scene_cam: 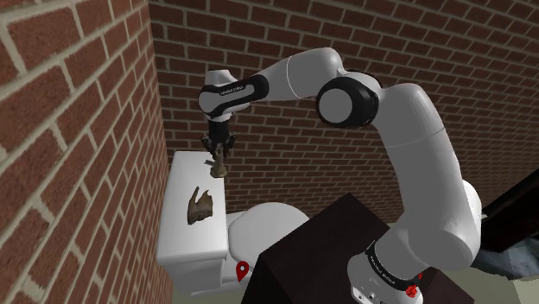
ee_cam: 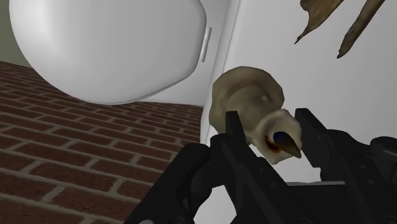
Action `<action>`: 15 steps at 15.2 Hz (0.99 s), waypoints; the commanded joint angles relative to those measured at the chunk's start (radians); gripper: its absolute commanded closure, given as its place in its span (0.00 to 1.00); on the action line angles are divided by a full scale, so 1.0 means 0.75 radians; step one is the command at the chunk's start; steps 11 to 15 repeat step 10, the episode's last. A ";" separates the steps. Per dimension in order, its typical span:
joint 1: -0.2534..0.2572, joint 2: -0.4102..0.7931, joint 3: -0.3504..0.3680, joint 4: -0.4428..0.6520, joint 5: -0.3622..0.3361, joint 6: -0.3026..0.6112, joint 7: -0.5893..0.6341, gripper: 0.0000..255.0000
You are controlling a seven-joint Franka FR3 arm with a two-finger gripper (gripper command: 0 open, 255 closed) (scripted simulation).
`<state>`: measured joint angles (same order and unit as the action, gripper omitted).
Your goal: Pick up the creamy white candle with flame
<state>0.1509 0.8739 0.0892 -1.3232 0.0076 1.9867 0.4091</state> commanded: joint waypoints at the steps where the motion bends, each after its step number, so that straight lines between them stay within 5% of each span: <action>1: -0.001 -0.021 0.001 0.003 0.001 -0.025 0.000 1.00; 15: -0.004 -0.094 0.004 0.011 0.004 -0.105 0.004 1.00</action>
